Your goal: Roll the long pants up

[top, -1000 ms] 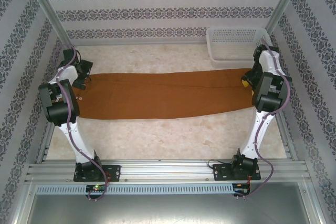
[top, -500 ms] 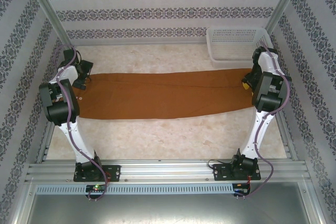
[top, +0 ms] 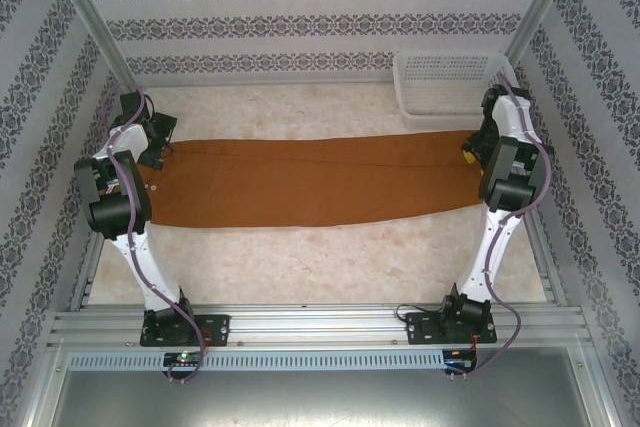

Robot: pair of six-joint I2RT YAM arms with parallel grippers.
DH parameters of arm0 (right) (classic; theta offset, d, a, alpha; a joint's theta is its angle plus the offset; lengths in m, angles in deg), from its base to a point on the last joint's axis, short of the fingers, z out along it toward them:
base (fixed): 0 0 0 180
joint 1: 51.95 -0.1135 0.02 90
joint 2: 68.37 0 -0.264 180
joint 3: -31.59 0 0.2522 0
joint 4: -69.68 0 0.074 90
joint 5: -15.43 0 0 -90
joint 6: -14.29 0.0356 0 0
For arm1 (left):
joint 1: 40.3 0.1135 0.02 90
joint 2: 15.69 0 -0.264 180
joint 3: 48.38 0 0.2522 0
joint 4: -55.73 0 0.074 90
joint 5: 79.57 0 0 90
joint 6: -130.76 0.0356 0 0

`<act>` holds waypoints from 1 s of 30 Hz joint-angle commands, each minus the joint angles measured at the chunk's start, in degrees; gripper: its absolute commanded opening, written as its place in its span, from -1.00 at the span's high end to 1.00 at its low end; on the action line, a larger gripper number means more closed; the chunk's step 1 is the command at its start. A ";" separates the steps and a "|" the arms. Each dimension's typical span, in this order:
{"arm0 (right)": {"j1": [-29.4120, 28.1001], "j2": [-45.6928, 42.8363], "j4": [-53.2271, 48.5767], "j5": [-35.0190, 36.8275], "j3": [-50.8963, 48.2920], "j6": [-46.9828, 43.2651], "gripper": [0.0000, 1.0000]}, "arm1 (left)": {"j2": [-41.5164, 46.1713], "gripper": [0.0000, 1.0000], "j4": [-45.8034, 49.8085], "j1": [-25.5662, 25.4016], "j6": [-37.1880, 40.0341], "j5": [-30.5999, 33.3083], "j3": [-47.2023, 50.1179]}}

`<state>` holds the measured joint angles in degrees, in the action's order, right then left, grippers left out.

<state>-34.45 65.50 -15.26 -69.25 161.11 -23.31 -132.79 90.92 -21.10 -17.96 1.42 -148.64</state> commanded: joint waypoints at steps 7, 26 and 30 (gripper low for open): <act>-0.69 3.43 2.19 1.72 -0.87 0.33 -0.05 | 1.42 -1.00 1.67 -0.13 1.69 0.19 -1.38; 0.06 -1.68 -2.63 3.48 9.30 -5.82 1.00 | 3.21 -1.00 2.93 -0.13 0.93 -0.34 -2.39; 0.24 -0.68 -3.51 2.57 12.99 -6.32 1.00 | 4.46 -1.00 3.51 -0.13 0.97 -0.09 -2.19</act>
<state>-34.91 66.87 -17.23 -67.61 170.91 -28.19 -131.76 92.32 -21.10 -17.52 1.39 -149.32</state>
